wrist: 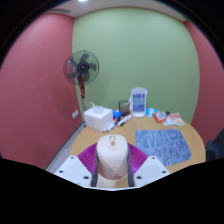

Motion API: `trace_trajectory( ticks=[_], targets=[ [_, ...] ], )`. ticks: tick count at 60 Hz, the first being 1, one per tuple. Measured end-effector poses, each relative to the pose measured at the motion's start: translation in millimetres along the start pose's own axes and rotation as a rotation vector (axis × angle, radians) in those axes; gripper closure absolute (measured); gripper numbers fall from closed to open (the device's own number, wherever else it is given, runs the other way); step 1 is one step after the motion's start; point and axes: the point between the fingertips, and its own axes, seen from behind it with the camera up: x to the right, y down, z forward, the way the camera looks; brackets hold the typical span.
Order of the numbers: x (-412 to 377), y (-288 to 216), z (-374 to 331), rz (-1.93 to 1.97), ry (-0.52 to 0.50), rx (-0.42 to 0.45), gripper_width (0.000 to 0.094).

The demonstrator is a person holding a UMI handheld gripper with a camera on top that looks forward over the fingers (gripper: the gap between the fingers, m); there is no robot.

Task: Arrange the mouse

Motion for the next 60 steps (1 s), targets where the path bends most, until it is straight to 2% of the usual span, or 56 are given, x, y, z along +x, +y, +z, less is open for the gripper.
trace_trajectory(
  ticks=[9,13,17,22,32,41,44,48,49,60],
  targets=[
    [73,-101,26,0.061,0.030,0.136,0.0533],
    [122,-113,49,0.066,0.065,0.131,0.0535],
    [172,-101,78,0.075,0.110,0.095,0.0537],
    [223,-58,118,0.057,0.157,0.007,0.0535],
    [266,30,171,0.023,0.172,-0.157,0.0524],
    [273,67,181,0.042,0.175,-0.246,0.0416],
    [272,68,178,0.046,0.175,-0.249,0.0343],
    [269,60,171,0.040,0.165,-0.229,0.0172],
    [268,58,168,0.038,0.164,-0.227,0.0081],
    [261,35,117,0.004,0.209,-0.196,0.0098]
  ],
)
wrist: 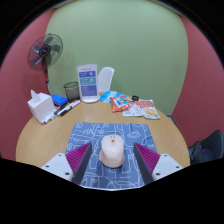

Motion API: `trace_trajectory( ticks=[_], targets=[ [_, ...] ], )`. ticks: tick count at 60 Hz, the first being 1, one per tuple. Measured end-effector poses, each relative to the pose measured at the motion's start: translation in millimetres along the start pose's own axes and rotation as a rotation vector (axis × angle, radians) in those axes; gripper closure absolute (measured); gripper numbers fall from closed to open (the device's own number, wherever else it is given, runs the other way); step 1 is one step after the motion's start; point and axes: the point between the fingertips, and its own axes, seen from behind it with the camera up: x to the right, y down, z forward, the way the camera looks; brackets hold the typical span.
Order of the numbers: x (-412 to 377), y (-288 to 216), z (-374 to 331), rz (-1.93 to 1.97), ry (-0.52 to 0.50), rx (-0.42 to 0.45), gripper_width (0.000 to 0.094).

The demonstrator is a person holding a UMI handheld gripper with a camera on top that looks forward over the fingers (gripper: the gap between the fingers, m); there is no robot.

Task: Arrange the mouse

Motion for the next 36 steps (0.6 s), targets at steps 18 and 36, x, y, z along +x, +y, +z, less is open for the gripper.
trace_trajectory(
  ticks=[18,36],
  targets=[
    [-16,-10,-149,-0.010,0.099,0.089,0.0095],
    [-45,20,-264,0.001,0.138,0.117,0.0096]
  ],
)
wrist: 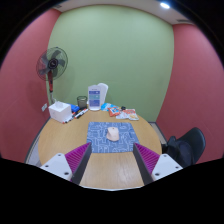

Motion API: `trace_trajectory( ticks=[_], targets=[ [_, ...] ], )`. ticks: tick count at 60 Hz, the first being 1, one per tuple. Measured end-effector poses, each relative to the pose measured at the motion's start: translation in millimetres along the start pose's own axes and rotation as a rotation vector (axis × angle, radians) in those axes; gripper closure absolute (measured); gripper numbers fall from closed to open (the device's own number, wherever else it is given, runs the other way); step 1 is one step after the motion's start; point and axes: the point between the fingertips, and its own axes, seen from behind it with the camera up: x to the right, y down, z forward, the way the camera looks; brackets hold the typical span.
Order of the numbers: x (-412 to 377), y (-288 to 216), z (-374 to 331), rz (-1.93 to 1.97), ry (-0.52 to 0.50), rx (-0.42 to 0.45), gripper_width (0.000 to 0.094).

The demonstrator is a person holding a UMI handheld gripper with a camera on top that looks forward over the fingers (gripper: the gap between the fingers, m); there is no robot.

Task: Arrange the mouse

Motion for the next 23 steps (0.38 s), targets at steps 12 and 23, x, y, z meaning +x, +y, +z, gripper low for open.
trace_trajectory(
  ticks=[12,23],
  targets=[
    [-7,5,-34,0.012,0.000,0.021,0.0095],
    [-7,4,-47,-0.025,0.002,0.028,0.0095]
  ],
)
